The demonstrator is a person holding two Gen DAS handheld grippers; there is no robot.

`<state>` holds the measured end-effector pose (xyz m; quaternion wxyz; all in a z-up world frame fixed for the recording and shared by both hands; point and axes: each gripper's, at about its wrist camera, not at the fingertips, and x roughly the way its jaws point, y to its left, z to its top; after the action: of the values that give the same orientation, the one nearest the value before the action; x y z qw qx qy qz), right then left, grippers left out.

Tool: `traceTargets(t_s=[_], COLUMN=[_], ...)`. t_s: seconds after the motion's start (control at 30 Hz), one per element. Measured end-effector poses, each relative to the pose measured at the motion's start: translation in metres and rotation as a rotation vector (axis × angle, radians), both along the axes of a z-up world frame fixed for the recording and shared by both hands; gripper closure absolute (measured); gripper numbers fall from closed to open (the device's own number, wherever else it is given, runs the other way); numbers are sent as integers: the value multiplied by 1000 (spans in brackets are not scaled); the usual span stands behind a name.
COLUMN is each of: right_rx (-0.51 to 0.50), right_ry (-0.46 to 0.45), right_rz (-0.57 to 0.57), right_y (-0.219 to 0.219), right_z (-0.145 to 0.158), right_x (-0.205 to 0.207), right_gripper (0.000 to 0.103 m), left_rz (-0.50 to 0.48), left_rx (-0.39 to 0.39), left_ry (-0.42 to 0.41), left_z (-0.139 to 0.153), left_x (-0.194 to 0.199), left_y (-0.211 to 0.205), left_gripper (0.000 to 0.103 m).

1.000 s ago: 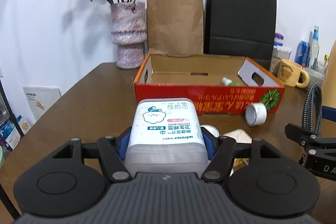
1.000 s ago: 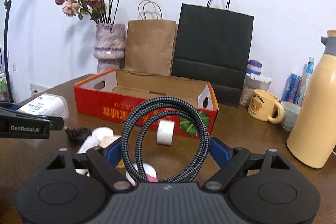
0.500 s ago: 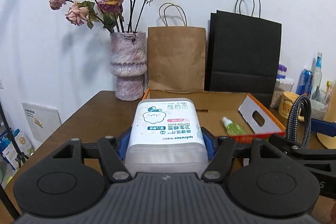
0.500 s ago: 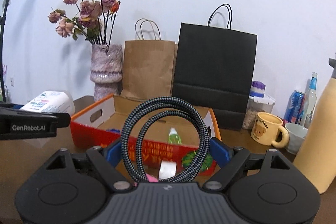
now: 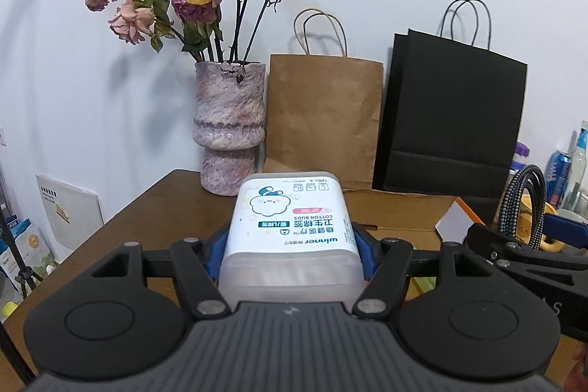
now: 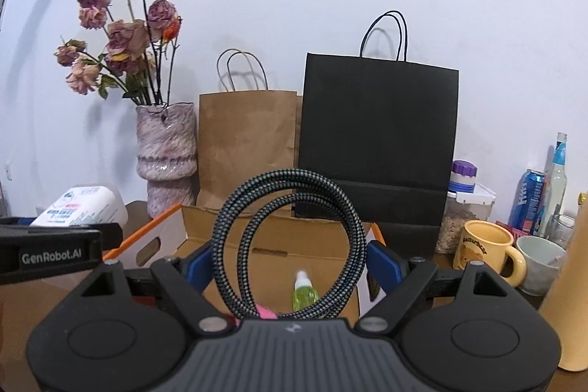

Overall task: Organize rigid objects
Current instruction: 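Lift and carry the container and cable over the red box with both tools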

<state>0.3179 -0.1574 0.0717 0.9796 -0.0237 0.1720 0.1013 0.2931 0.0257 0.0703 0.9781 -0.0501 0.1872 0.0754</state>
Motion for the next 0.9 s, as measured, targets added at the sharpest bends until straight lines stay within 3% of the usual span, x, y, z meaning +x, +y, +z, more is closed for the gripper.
traceTargets(t_s=[0.33,0.9], right_rx=[2,-40], right_ry=[26,168], right_rz=[1,11], right_y=[9,12], right_z=[-7,-39], right_x=[58,134], right_gripper=[18,18], left_rz=[23,28], left_rx=[2,67], left_ry=[16,89], left_z=[-6,-29], left_x=[53,118], left_y=[7,7], left_gripper=[36,36])
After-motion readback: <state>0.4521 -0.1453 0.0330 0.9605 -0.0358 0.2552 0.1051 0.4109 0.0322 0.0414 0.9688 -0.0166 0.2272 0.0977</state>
